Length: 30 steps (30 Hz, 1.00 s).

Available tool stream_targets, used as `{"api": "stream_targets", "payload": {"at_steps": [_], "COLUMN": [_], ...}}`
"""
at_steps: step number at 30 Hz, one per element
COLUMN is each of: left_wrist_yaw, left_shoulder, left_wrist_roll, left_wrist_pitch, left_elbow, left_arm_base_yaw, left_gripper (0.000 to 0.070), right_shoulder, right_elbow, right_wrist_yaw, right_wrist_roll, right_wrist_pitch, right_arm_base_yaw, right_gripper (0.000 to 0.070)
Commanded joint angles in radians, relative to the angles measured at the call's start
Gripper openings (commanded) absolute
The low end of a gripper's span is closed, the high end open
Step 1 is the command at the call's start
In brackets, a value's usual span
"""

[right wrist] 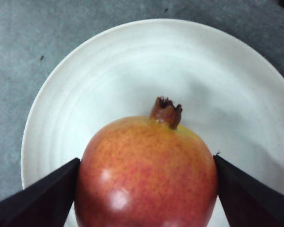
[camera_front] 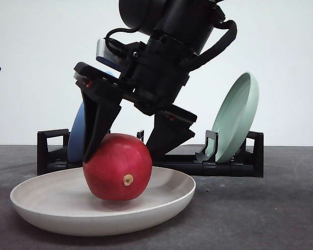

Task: Place pomegranate in white plate

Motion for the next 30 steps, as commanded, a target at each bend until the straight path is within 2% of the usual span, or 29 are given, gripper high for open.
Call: {"api": "stream_targets", "payload": {"at_steps": [1,4,10,14,15,19,21,27,30], "left_wrist_yaw": [0.002,0.002,0.002,0.002,0.002,0.002,0.002,0.002,0.002], "left_shoulder": [0.004,0.004,0.004,0.004,0.004,0.004,0.004,0.004,0.004], "left_wrist_roll": [0.000,0.000,0.000,0.000,0.000,0.000,0.000,0.000,0.000], "left_wrist_pitch": [0.009,0.009,0.010,0.010,0.010,0.010,0.010,0.009,0.009], "left_elbow": [0.007,0.007,0.007,0.007,0.007,0.007,0.007,0.007,0.007], "left_arm_base_yaw": [0.000,0.000,0.000,0.000,0.000,0.000,0.000,0.000,0.000], "left_gripper": [0.0432,0.0433,0.0433,0.0433,0.0432,0.0432,0.0433,0.0432,0.0433], "right_shoulder": [0.023,0.027,0.035,0.026,0.019,-0.028,-0.064,-0.254,-0.362], "right_elbow": [0.027,0.027,0.027,0.028,0.028,0.016,-0.017,-0.215,-0.315], "right_wrist_yaw": [-0.002,-0.001,-0.001,-0.001,0.001,0.083,0.117,0.100,0.099], "right_wrist_roll": [-0.007,-0.005,-0.005,-0.011,-0.026,-0.091,-0.101,-0.102,-0.103], "right_wrist_pitch": [0.010,-0.001,-0.006,0.006,0.005,0.000,0.041,0.285,0.337], "right_arm_base_yaw": [0.012,0.012,0.013,0.016,0.016,0.028,0.035,0.030,0.015], "right_gripper": [0.0458,0.0469,0.0570,0.0690,0.0698,0.0696,0.0694,0.0654,0.0632]}}
